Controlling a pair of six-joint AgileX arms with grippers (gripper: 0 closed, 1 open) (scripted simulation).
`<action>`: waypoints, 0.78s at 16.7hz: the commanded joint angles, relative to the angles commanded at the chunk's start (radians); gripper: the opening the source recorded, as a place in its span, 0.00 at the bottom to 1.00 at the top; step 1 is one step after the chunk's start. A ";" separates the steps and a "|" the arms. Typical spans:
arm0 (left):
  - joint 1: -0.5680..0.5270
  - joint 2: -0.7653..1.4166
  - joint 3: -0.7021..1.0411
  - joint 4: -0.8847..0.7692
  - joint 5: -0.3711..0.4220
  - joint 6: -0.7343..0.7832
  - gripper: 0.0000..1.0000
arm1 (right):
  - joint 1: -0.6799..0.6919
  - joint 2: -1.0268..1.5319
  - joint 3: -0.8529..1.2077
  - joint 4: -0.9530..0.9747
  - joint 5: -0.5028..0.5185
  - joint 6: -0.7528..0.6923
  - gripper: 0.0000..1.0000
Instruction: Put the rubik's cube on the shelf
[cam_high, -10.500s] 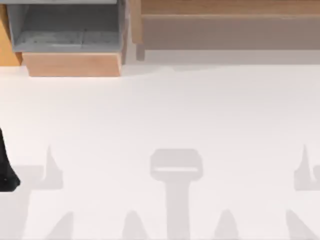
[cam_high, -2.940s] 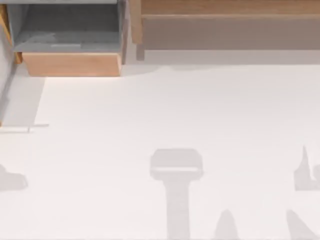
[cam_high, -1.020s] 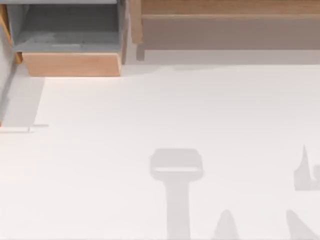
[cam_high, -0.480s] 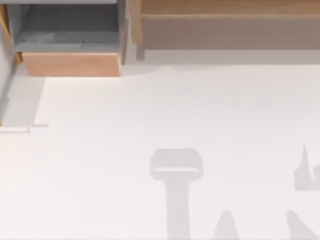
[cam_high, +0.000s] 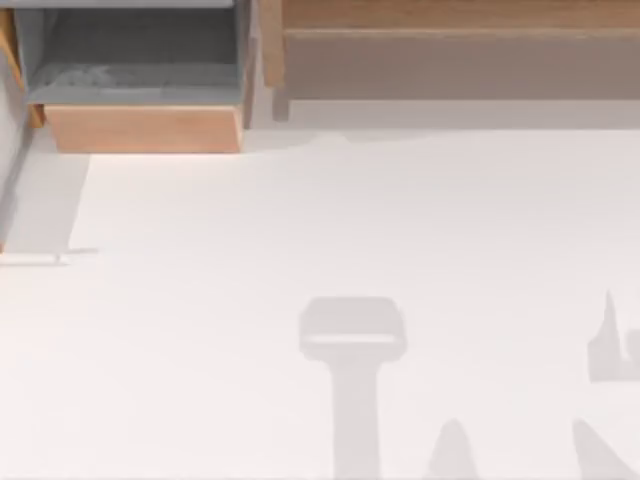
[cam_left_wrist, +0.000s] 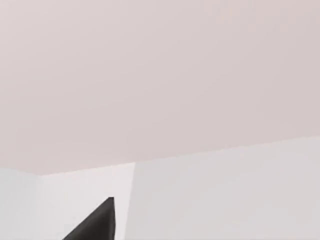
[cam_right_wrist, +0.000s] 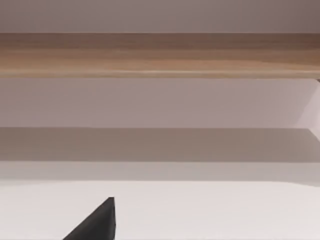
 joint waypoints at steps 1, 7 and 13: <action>-0.028 0.014 0.059 -0.097 -0.014 -0.057 1.00 | 0.000 0.000 0.000 0.000 0.000 0.000 1.00; -0.215 0.107 0.362 -0.651 -0.061 -0.401 1.00 | 0.000 0.000 0.000 0.000 0.000 0.000 1.00; -0.389 0.221 0.571 -1.092 -0.069 -0.698 1.00 | 0.000 0.000 0.000 0.000 0.000 0.000 1.00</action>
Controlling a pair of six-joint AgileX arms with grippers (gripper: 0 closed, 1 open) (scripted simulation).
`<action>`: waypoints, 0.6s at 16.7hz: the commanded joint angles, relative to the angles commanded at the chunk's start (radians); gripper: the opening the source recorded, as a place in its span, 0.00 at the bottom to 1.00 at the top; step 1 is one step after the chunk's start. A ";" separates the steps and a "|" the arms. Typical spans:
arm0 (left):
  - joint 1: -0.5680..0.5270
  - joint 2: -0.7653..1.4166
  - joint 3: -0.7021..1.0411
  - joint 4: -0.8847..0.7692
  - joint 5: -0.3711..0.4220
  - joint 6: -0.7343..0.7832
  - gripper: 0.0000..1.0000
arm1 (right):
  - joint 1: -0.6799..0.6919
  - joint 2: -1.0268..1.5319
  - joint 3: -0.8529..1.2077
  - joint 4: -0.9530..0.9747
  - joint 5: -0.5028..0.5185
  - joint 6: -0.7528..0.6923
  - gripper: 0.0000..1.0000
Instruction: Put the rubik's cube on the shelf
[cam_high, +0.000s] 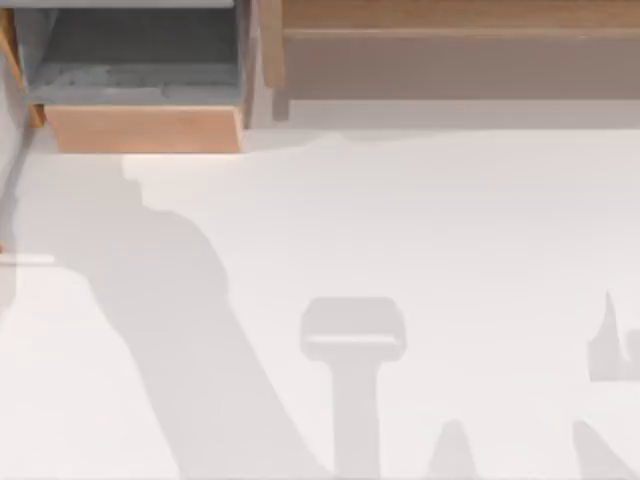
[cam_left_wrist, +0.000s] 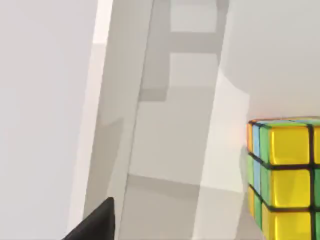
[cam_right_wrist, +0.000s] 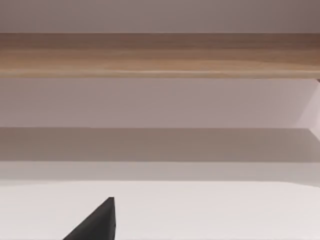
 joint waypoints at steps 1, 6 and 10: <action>-0.019 0.018 0.022 -0.049 0.000 -0.034 1.00 | 0.000 0.000 0.000 0.000 0.000 0.000 1.00; -0.061 0.061 0.063 -0.159 0.002 -0.114 1.00 | 0.000 0.000 0.000 0.000 0.000 0.000 1.00; -0.061 0.061 0.063 -0.159 0.002 -0.114 1.00 | 0.000 0.000 0.000 0.000 0.000 0.000 1.00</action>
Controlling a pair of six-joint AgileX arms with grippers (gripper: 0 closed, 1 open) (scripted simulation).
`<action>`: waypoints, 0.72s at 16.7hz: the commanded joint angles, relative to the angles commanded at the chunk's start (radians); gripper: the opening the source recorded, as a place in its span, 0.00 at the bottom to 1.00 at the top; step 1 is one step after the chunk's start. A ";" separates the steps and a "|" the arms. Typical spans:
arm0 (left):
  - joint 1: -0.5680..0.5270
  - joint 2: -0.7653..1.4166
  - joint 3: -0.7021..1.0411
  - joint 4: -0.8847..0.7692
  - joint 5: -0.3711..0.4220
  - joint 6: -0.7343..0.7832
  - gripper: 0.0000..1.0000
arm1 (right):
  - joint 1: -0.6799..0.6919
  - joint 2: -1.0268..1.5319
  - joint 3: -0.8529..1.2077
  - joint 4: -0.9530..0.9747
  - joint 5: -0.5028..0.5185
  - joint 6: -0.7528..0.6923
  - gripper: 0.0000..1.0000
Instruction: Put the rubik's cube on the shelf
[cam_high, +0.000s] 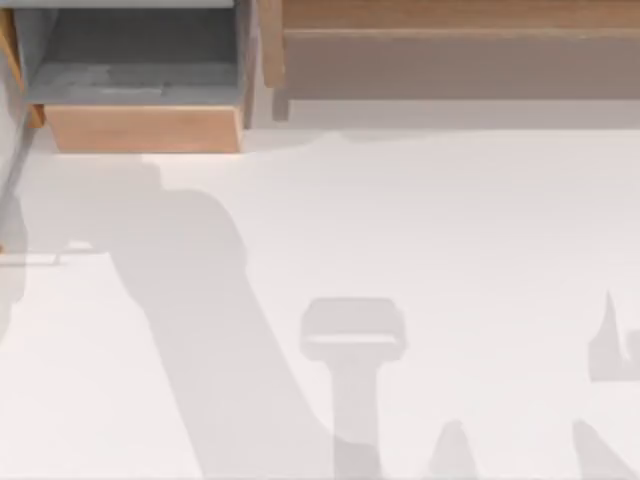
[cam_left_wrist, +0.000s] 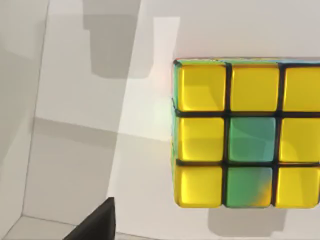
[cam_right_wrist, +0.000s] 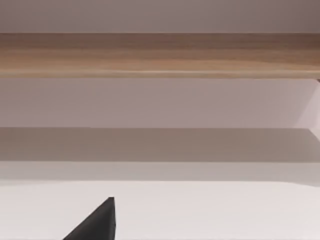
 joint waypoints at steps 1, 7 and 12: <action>0.004 -0.002 -0.002 0.002 0.000 0.001 1.00 | 0.000 0.000 0.000 0.000 0.000 0.000 1.00; 0.026 -0.055 0.000 -0.057 0.004 0.022 1.00 | 0.000 0.000 0.000 0.000 0.000 0.000 1.00; 0.013 0.000 -0.026 0.032 0.003 0.010 1.00 | 0.000 0.000 0.000 0.000 0.000 0.000 1.00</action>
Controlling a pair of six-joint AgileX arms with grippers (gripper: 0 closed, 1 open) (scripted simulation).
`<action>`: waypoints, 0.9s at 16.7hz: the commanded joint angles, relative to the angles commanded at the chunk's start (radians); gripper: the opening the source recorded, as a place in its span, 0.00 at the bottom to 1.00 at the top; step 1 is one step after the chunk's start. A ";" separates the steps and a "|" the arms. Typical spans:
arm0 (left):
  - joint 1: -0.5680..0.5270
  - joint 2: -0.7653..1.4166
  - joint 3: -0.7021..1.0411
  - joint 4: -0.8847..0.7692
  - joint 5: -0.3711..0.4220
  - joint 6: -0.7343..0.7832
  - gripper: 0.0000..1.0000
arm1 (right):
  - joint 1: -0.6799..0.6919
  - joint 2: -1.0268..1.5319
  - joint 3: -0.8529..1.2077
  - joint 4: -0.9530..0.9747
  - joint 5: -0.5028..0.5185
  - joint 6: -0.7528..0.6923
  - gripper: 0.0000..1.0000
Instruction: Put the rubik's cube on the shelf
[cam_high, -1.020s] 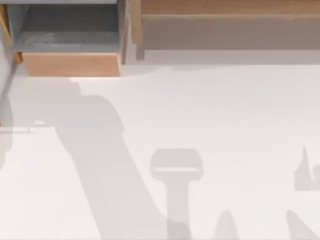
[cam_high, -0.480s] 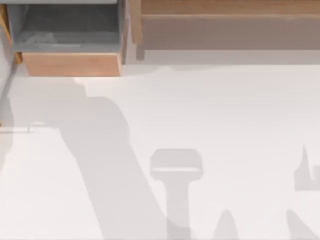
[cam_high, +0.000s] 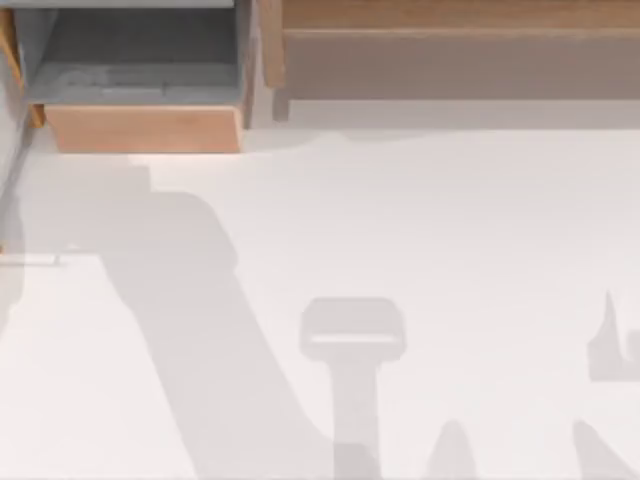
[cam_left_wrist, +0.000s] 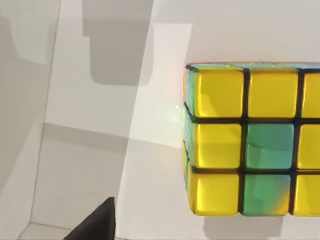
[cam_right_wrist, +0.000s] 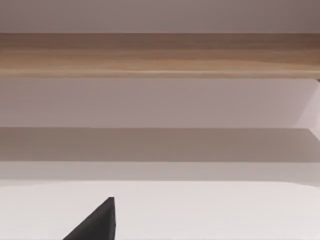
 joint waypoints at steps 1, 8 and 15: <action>-0.004 0.022 -0.006 0.028 0.000 -0.003 1.00 | 0.000 0.000 0.000 0.000 0.000 0.000 1.00; -0.019 0.100 -0.023 0.117 -0.003 -0.016 1.00 | 0.000 0.000 0.000 0.000 0.000 0.000 1.00; -0.019 0.100 -0.023 0.117 -0.003 -0.016 0.62 | 0.000 0.000 0.000 0.000 0.000 0.000 1.00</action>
